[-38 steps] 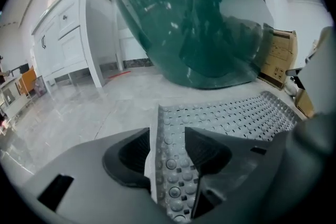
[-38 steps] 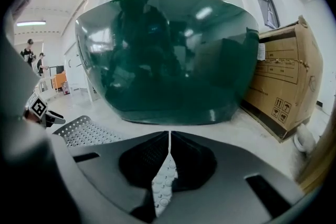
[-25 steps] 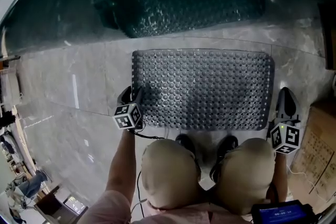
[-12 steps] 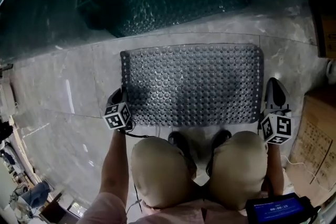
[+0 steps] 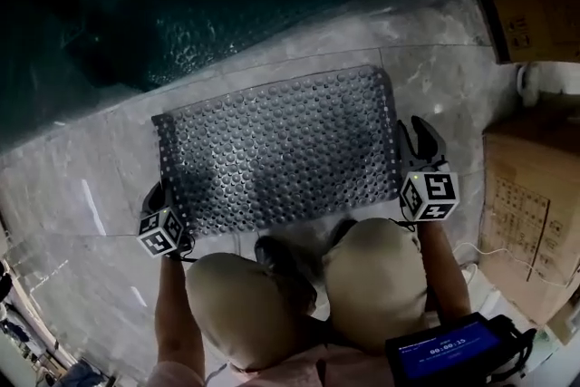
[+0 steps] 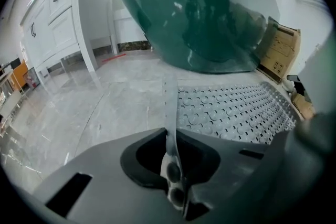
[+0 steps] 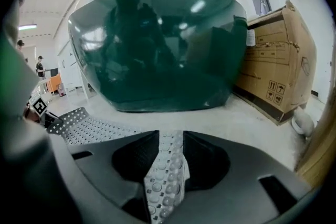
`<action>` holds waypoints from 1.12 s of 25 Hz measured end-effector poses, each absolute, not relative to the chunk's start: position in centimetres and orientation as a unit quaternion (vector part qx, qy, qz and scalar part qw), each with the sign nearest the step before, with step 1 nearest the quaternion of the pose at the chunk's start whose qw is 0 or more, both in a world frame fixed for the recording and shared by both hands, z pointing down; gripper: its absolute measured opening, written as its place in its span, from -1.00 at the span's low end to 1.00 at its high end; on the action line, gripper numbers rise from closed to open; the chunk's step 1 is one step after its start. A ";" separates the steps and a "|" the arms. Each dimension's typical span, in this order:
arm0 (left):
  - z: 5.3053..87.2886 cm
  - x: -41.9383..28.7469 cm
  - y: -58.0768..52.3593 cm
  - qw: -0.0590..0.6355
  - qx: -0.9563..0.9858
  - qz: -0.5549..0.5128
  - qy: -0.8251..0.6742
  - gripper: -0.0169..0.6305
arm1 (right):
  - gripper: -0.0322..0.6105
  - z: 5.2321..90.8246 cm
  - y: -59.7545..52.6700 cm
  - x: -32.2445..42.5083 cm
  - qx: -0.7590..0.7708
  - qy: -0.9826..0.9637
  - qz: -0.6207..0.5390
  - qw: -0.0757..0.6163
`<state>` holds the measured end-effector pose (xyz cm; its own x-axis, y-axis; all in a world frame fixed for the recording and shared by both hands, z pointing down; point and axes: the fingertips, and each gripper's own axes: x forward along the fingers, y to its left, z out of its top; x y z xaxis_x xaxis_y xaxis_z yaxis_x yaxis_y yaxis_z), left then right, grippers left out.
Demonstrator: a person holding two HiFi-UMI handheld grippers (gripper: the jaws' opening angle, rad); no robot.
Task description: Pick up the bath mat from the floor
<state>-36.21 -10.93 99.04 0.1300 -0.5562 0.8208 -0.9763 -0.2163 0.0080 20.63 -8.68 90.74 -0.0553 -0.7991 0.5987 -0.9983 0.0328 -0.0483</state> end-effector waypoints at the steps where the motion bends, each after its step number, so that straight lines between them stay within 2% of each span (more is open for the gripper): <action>1: 98.9 -36.0 -10.9 0.292 0.694 0.358 -0.553 -0.83 | -0.45 91.4 -8.5 20.8 0.651 -0.687 0.245 0.213; 5: 97.8 -35.5 -11.1 0.285 0.699 0.355 -0.551 -0.83 | -0.35 94.1 -8.1 21.3 0.645 -0.679 0.275 0.219; 25: 96.2 -35.8 -10.3 0.289 0.693 0.339 -0.567 -0.83 | -0.35 102.7 -6.5 21.2 0.599 -0.654 0.394 0.240; 27: 96.0 -35.8 -10.4 0.291 0.692 0.333 -0.570 -0.83 | -0.40 102.6 -6.5 21.1 0.598 -0.650 0.414 0.220; 28: 96.0 -35.8 -10.4 0.291 0.692 0.332 -0.571 -0.83 | -0.59 102.5 -6.6 21.0 0.597 -0.650 0.422 0.208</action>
<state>-35.80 -10.39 96.01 0.1275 -0.5968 0.7922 -0.9837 -0.1781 0.0242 21.01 -6.57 102.46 -0.2013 -0.6004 0.7739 -0.9512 -0.0688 -0.3008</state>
